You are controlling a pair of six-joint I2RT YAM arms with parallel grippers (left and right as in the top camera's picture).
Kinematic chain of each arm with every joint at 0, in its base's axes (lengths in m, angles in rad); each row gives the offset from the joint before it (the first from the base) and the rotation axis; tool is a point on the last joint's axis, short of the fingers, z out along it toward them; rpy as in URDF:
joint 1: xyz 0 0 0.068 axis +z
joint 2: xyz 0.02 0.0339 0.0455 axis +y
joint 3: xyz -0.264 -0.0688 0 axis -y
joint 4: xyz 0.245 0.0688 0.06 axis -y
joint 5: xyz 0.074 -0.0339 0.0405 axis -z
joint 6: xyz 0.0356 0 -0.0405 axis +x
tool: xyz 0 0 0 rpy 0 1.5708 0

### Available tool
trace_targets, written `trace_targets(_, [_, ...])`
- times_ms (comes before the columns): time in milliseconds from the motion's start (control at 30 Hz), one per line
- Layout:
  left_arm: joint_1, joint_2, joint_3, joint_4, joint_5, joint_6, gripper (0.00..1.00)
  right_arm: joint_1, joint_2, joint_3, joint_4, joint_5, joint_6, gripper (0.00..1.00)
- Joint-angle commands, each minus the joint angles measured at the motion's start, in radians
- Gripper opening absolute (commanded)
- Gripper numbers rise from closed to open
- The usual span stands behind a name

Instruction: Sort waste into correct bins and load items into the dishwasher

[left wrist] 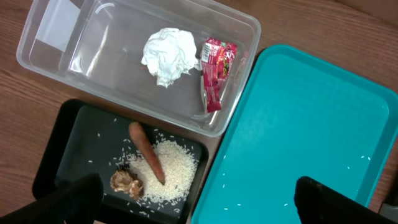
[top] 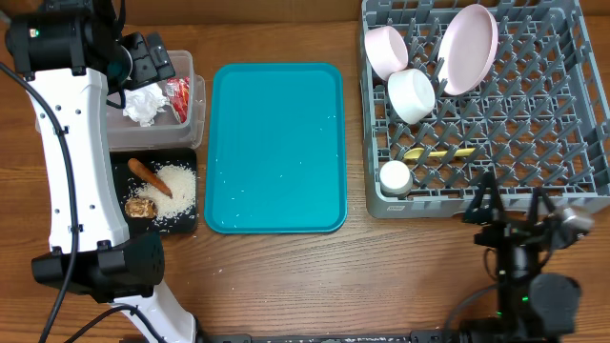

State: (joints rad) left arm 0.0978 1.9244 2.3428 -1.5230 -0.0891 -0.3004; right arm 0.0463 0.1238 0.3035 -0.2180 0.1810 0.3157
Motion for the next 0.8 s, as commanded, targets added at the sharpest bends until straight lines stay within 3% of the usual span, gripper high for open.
trace_targets(0, [-0.006, -0.013, -0.005, 0.003, 0.004, -0.007, 1.0, -0.003, -0.088, -0.144, 0.112, -0.018, -0.016, 1.0])
trace_targets(167, [-0.006, -0.013, -0.005, 0.003, 0.004, -0.007, 1.0, -0.003, -0.121, -0.251, 0.224, -0.018, -0.002, 1.0])
trace_targets(767, [-0.006, -0.013, -0.005, 0.003, 0.004, -0.007, 1.0, -0.002, -0.121, -0.296, 0.151, -0.06, -0.002, 1.0])
